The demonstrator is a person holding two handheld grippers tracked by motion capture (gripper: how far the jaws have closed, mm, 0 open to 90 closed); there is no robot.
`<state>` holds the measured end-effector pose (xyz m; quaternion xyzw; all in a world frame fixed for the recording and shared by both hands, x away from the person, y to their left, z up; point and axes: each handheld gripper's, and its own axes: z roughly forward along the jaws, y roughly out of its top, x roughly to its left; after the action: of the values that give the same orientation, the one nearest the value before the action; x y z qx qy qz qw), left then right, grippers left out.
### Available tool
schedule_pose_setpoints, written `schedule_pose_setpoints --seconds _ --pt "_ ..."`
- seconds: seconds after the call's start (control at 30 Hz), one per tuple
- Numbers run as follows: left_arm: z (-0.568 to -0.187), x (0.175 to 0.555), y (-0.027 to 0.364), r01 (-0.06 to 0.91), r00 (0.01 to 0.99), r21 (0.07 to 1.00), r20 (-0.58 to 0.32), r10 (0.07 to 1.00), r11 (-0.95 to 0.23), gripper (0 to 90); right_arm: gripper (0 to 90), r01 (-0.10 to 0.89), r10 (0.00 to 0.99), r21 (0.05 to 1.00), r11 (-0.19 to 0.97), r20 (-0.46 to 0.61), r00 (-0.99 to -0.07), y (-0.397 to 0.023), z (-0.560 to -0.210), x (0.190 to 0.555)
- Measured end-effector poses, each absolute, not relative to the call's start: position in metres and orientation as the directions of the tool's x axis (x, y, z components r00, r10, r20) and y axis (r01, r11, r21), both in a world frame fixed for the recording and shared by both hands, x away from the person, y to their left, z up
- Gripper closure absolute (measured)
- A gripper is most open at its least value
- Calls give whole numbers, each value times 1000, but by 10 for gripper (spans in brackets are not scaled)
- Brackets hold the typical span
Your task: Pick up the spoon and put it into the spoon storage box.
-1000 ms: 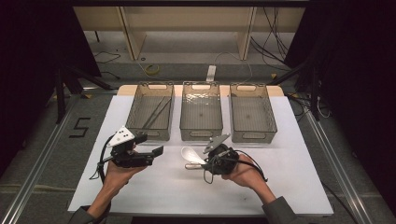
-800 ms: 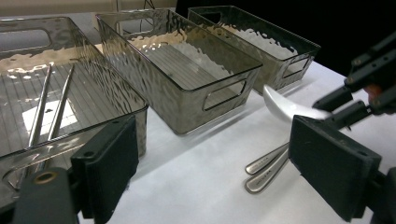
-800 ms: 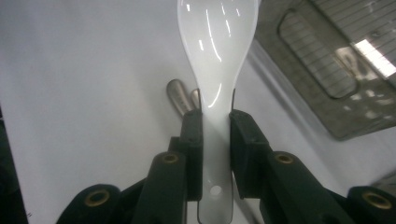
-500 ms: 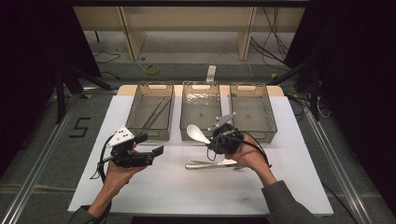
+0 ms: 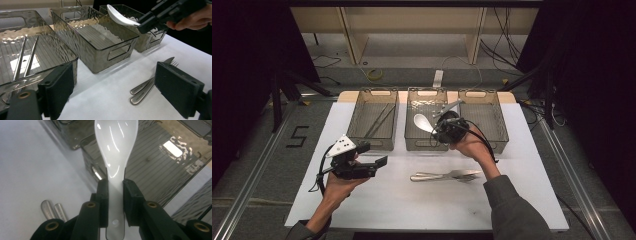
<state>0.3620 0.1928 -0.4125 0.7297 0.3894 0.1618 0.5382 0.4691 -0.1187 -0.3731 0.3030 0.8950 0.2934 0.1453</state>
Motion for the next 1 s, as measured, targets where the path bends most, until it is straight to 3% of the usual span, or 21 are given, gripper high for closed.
schedule_pose_setpoints --seconds 0.33,1.0 --pt "-412 362 192 392 644 913 -183 742 -115 157 768 519 690 602 607 -75 -720 -113 -371 502" --pt "-413 362 192 393 647 912 -182 741 -119 156 767 592 737 550 589 -65 -673 -92 -387 532"
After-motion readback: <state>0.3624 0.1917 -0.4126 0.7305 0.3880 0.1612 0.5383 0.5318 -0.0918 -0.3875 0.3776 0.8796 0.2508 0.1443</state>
